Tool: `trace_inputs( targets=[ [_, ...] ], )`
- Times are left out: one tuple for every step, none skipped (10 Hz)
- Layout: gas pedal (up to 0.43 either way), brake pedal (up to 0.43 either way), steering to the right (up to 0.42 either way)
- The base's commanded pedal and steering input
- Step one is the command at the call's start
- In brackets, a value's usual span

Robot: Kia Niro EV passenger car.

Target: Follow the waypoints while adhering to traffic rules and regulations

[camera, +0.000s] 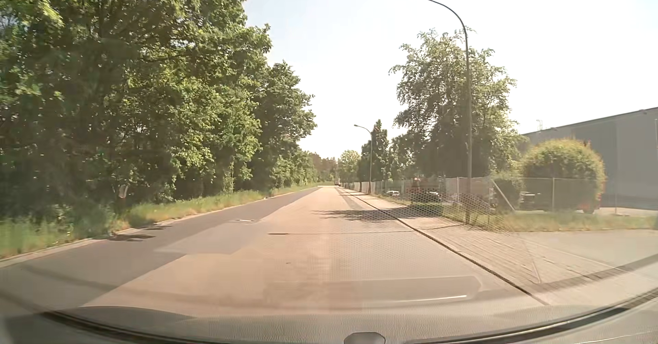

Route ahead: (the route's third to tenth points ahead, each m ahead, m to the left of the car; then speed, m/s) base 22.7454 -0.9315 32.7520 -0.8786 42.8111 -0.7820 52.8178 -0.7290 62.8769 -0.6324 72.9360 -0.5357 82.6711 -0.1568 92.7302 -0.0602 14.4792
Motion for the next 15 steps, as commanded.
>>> trace_inputs(
  targets=[
    [0.130, 0.000, -0.001],
    [0.130, 0.000, 0.000],
    [0.138, 0.000, -0.001],
    [0.130, 0.000, -0.003],
    [0.130, 0.000, -0.004],
    [0.130, 0.000, -0.005],
    [0.130, 0.000, -0.003],
    [0.130, 0.000, -0.002],
    [0.130, 0.000, -0.001],
    [0.130, 0.000, -0.001],
    [0.130, 0.000, -0.002],
    [0.130, 0.000, -0.002],
    [0.130, 0.000, -0.001],
    [0.130, 0.000, -0.001],
    [0.130, 0.000, -0.001]
  ],
)
